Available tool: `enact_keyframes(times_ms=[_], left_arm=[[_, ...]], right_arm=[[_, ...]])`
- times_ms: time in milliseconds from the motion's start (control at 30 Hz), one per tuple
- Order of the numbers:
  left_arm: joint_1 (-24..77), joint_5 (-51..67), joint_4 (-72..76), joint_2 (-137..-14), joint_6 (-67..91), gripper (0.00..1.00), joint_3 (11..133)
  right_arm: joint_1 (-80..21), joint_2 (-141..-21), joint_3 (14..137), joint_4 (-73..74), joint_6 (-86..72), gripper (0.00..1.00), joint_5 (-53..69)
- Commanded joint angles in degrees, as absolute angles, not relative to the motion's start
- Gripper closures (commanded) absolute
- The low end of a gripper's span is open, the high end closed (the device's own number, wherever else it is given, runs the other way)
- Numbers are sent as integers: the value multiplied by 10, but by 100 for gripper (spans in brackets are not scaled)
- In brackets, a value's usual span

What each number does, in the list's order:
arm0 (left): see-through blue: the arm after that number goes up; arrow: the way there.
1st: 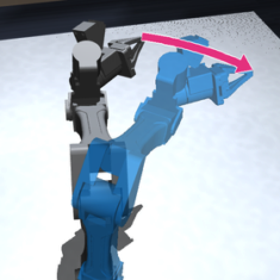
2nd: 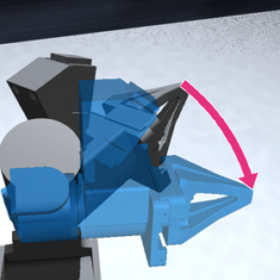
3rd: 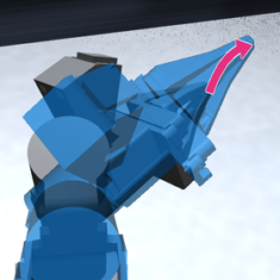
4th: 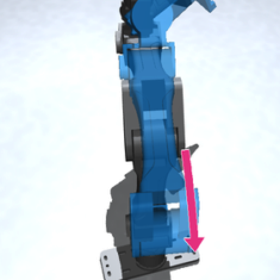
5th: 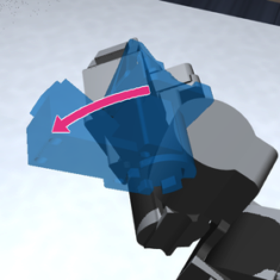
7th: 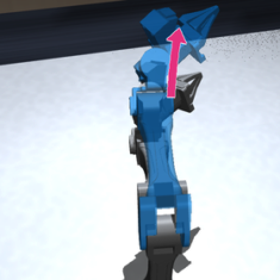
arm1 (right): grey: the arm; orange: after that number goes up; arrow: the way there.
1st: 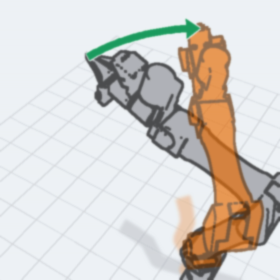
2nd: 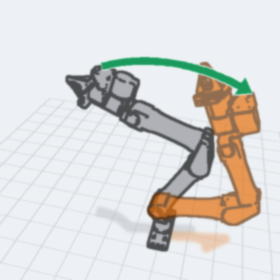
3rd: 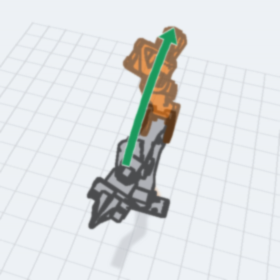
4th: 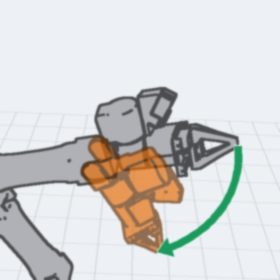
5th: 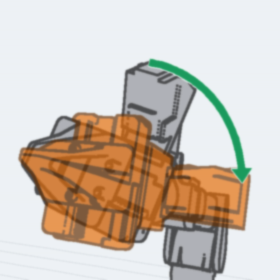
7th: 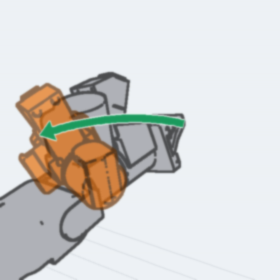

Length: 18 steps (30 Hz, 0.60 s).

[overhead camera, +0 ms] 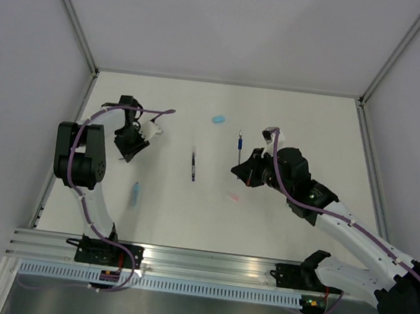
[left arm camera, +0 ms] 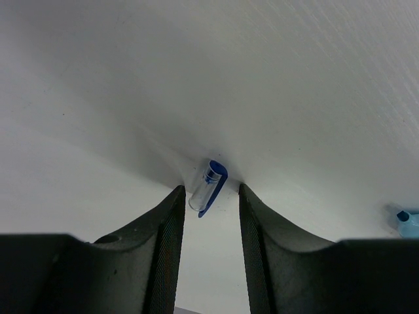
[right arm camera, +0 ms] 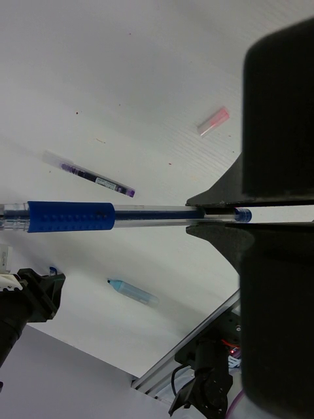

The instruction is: Insert the pens into the pen caps

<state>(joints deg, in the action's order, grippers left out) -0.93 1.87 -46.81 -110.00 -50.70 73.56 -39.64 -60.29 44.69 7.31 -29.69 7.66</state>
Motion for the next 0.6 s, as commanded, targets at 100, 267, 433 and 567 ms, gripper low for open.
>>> enact_keyframes(times_ms=[100,267,433,567], left_arm=[[-6,30,-447,-1114,-514,58,738],[-6,17,-445,-1123,-516,66,723],[-7,18,-438,-1127,-509,79,724],[11,18,-442,-1136,-498,85,723]], right_arm=[[-397,-589,446,64,-287,100,70],[-397,-589,446,65,-287,100,71],[-397,-584,447,65,-287,100,70],[-397,-584,446,64,-287,100,70]])
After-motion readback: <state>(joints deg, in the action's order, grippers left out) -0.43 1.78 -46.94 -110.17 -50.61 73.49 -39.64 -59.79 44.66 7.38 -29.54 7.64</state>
